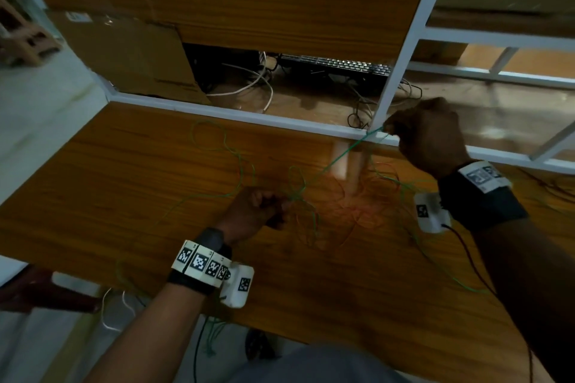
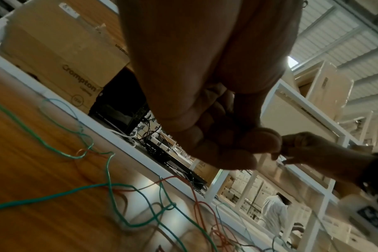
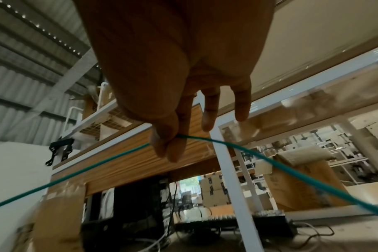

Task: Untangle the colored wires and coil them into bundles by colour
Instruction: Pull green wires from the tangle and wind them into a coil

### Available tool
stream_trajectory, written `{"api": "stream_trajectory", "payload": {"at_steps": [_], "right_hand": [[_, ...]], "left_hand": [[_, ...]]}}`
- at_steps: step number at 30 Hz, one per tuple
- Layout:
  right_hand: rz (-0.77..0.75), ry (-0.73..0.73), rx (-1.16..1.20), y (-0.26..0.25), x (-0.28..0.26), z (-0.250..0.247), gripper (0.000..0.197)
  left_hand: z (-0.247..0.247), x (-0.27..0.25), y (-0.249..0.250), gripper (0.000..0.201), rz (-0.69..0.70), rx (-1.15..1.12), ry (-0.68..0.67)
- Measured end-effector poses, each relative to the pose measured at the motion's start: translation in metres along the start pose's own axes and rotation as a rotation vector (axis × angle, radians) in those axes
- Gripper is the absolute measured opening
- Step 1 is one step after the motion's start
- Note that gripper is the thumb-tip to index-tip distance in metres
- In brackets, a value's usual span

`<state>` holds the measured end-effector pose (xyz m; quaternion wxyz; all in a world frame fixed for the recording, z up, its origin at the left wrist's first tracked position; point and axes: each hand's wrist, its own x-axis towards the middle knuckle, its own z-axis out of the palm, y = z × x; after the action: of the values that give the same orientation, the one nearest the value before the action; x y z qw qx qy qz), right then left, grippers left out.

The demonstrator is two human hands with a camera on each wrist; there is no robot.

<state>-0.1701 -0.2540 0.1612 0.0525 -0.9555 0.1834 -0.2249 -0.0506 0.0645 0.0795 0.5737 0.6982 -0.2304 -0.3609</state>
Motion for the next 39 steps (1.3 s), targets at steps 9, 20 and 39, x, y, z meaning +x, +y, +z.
{"api": "stream_trajectory", "payload": {"at_steps": [9,20,39], "right_hand": [[0.141,-0.24,0.503,-0.068,-0.065,0.023,0.036],[0.39,-0.124,0.994,-0.078,-0.121,0.014,0.054],[0.669,0.062,1.357,0.013,-0.196,-0.066,0.026]], "left_hand": [[0.039,0.004,0.019,0.015,0.01,-0.372,0.035],[0.117,0.011,0.037,0.017,0.188,-0.275,0.0],[0.194,0.051,0.096,0.031,0.919,0.625,-0.3]]}}
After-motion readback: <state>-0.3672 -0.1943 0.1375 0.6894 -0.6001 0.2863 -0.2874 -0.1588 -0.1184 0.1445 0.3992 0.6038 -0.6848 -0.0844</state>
